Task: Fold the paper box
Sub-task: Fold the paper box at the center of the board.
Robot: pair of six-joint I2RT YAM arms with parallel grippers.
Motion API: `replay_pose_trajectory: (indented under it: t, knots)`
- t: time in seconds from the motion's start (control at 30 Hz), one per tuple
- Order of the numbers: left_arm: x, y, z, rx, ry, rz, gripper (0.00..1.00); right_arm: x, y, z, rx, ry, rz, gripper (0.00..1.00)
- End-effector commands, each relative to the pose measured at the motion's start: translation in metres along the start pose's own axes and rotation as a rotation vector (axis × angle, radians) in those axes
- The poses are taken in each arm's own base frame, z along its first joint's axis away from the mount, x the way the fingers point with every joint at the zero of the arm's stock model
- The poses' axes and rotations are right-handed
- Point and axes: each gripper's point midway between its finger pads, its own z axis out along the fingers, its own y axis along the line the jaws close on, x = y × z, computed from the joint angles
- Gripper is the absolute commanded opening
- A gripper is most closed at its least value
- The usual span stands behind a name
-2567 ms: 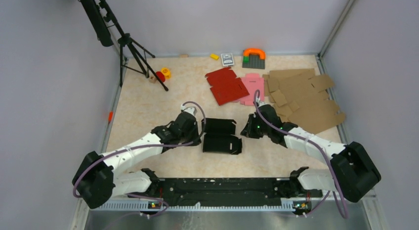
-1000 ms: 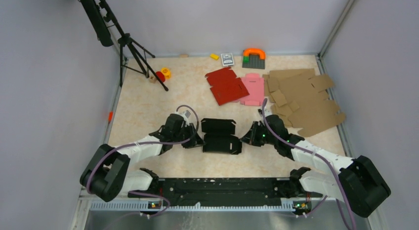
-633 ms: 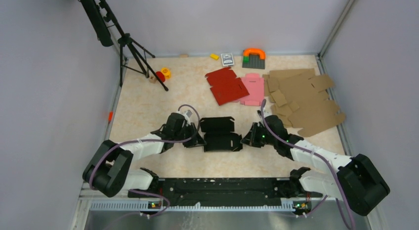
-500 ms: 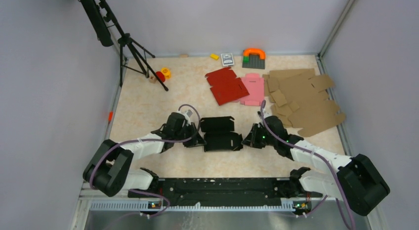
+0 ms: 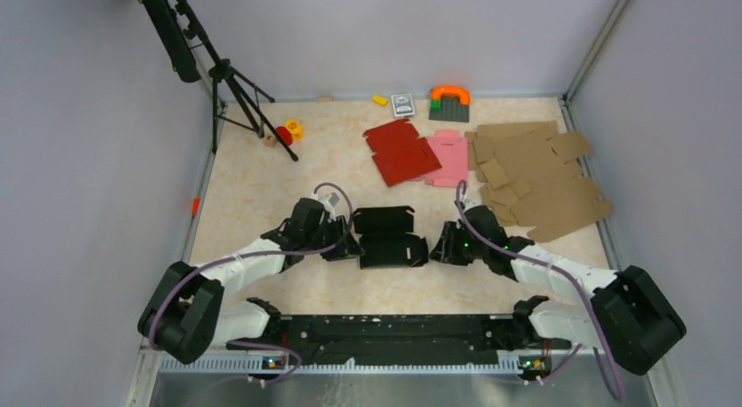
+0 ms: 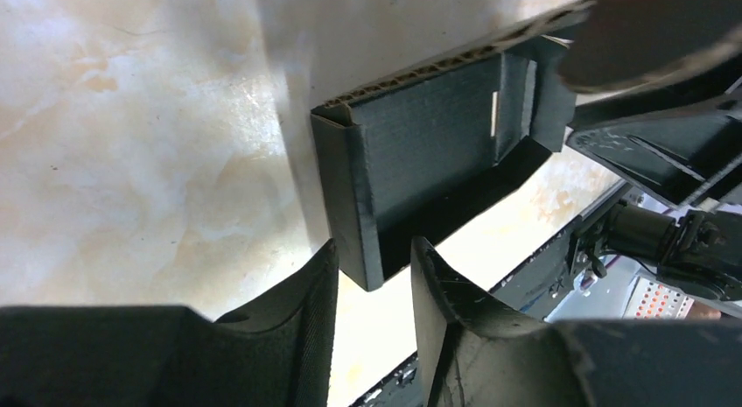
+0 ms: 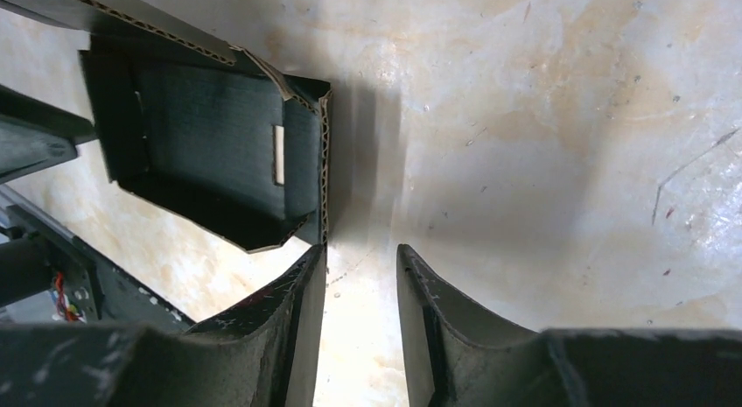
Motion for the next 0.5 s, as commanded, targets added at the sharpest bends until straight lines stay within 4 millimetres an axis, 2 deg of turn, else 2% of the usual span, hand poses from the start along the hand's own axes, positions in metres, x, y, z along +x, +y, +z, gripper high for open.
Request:
replay_pose_trajectory:
  t: [0.0,0.07,0.17,0.2,0.47]
  knots:
    - [-0.011,-0.019,-0.014,0.065,-0.039,0.067,0.38,-0.025,0.022,0.005,-0.062,-0.042,-0.045,0.36]
    - [-0.013,-0.020,-0.017,0.077,-0.057,0.065,0.36,-0.028,0.027,0.008,-0.086,-0.046,-0.047,0.34]
    - [-0.014,-0.015,-0.017,0.077,-0.070,0.042,0.23,-0.025,0.028,0.013,-0.097,-0.030,-0.042,0.27]
    - [-0.015,-0.013,-0.015,0.083,-0.075,0.034,0.21,-0.024,0.028,0.014,-0.102,-0.026,-0.040,0.25]
    - [-0.021,-0.006,-0.008,0.106,-0.102,-0.017,0.11,-0.020,0.023,0.018,-0.086,-0.014,-0.035,0.21]
